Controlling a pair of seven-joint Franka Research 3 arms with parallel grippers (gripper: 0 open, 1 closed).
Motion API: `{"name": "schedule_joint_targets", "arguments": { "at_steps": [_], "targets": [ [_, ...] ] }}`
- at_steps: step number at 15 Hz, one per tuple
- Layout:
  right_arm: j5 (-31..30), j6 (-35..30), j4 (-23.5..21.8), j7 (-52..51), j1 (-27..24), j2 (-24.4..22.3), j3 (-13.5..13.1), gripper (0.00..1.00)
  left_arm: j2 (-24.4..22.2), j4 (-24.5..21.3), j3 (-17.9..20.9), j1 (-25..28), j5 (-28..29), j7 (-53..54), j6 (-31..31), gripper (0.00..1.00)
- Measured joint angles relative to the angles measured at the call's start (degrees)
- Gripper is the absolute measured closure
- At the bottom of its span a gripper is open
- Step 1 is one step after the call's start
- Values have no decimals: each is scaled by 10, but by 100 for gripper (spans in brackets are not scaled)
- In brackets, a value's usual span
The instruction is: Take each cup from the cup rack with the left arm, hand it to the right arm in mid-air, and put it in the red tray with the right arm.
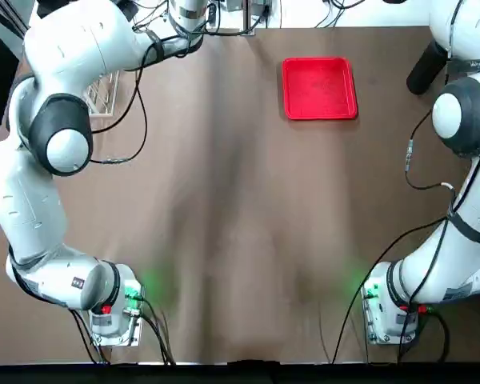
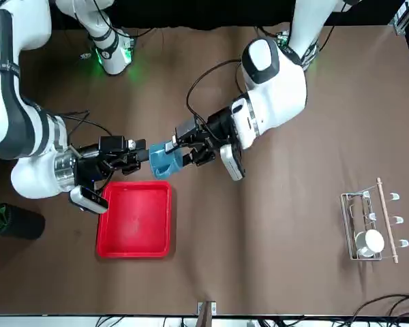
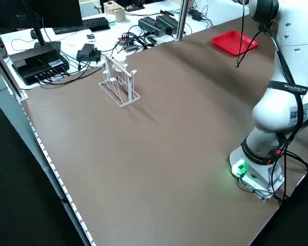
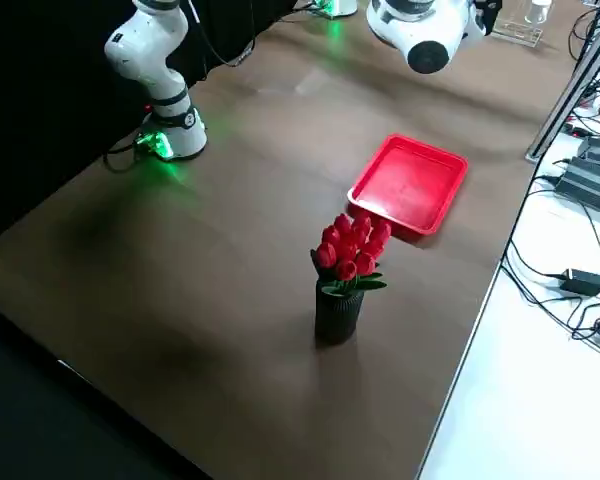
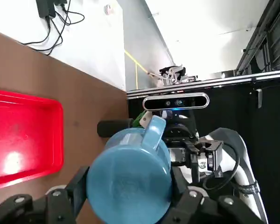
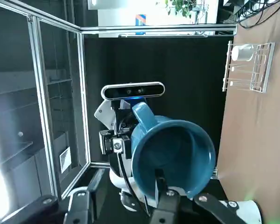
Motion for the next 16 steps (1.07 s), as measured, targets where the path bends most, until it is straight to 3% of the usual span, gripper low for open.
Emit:
{"name": "schedule_joint_targets", "arguments": {
  "at_steps": [8,10,11,16],
  "targets": [
    [0,17,0,-6,21,2,0,61,1,0,0,0,0,0,0,26],
    [2,20,0,-9,21,3,0,80,1,2,0,0,-1,-2,0,26],
    [3,21,0,-19,21,3,0,83,2,2,0,0,-3,-11,0,26],
    [3,22,0,-19,21,3,0,83,3,2,0,0,-3,-11,0,26]
  ]
}}
